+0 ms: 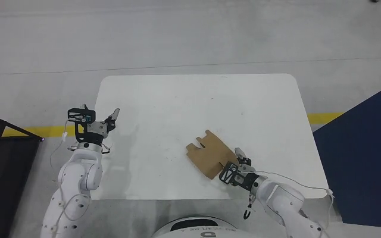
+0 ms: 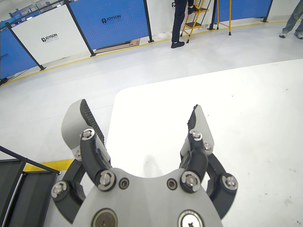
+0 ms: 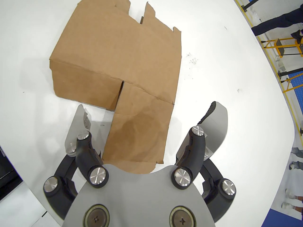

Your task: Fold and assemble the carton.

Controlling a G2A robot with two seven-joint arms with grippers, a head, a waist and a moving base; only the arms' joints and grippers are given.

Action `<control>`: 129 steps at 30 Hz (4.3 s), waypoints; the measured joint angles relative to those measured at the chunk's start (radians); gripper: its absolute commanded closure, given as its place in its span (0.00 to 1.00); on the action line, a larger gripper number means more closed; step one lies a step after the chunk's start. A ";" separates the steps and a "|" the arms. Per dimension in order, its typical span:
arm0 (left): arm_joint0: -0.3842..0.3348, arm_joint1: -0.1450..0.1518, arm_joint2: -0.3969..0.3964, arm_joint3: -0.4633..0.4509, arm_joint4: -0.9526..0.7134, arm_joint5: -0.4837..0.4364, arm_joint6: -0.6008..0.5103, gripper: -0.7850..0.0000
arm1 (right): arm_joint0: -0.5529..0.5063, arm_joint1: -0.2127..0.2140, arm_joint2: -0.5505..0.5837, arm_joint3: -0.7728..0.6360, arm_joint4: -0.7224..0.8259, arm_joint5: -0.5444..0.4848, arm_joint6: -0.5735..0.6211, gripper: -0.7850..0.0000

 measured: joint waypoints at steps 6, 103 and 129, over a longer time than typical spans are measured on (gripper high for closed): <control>0.000 0.000 0.000 0.000 0.000 0.000 0.000 0.00 | 0.003 0.001 -0.003 0.004 -0.017 0.023 0.013 0.49; 0.000 0.000 0.000 0.000 0.000 0.000 0.000 0.00 | 0.277 -0.215 -0.033 -0.001 -0.125 0.556 -0.436 1.00; 0.000 0.000 0.000 0.000 0.000 0.000 0.000 0.00 | 0.279 -0.210 0.038 0.019 1.075 -0.047 -0.172 1.00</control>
